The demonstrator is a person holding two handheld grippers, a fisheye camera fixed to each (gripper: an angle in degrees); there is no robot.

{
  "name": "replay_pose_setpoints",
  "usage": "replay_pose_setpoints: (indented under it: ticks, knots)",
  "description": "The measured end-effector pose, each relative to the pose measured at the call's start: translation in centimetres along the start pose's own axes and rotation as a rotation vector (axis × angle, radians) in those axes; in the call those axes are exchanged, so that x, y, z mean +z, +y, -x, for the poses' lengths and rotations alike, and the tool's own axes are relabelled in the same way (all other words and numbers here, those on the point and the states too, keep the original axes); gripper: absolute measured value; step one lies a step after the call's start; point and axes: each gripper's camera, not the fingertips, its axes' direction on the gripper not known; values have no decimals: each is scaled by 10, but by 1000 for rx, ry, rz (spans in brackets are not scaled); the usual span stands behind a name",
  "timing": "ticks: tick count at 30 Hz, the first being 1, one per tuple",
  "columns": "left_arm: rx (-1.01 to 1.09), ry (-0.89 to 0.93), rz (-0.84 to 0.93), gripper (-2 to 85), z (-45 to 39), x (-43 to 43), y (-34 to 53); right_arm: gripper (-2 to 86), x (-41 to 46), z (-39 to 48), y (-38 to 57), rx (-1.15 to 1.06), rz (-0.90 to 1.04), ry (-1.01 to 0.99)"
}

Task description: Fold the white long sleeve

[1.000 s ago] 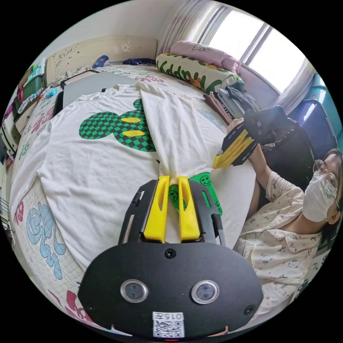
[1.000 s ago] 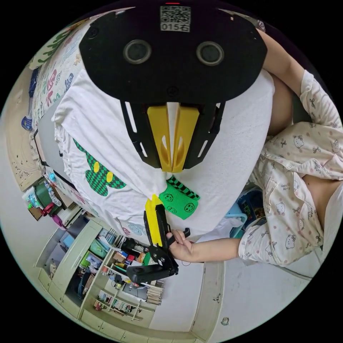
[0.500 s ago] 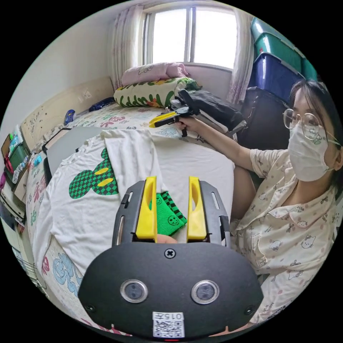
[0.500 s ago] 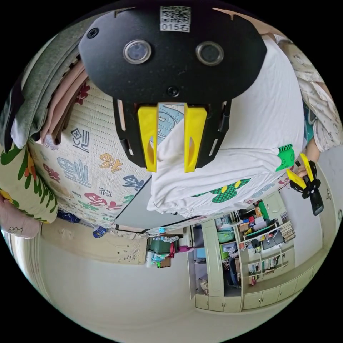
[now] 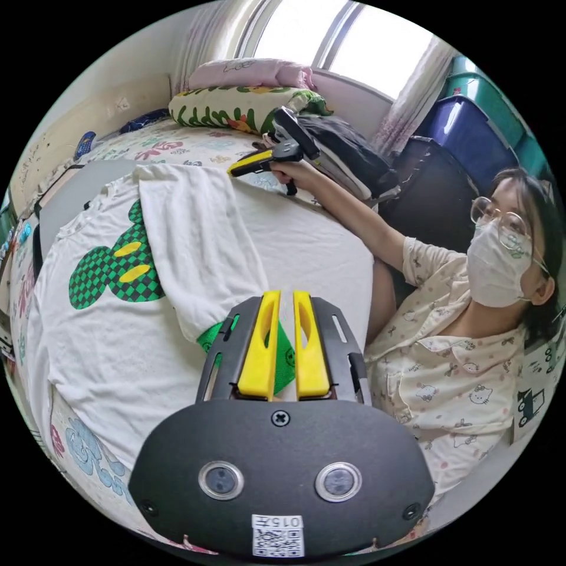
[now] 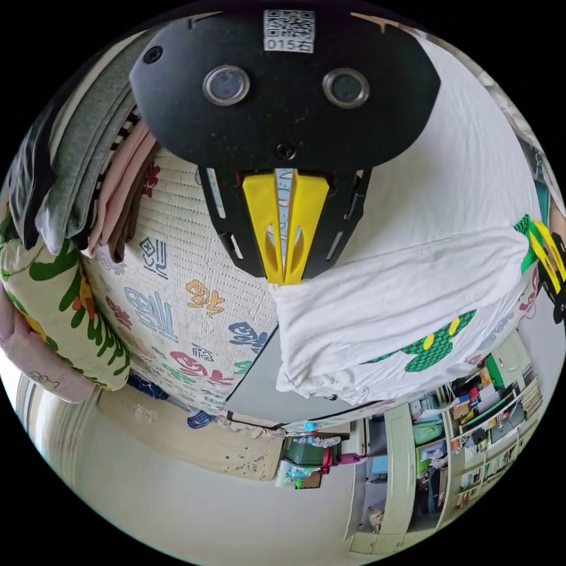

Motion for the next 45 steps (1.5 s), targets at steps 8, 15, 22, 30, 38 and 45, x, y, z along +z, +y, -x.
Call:
replay_pose_setpoints:
  ticks: [8,15,22,30,38,45]
  knots:
    - [-201,-17,-321,93,110,-92,-83,120,-29,-91,-23,247,-44,-304]
    - [-485,-241,-286,130,260,-1,-173,128,-39,-158,-16,385,-153,-602]
    - [-556,-344,-236,131,319,90,-223,132,-31,-154,-42,272,-27,-562]
    - [-559,-276,-207,22,329,135,-252,30,-22,-162,-37,231,-7,-563]
    - [-466,-528,-54,36,258,187,-322,16,-3,-179,-1,296,4,-495]
    - [-495,-531,-153,80,199,146,-327,54,6,-193,49,321,-87,-493]
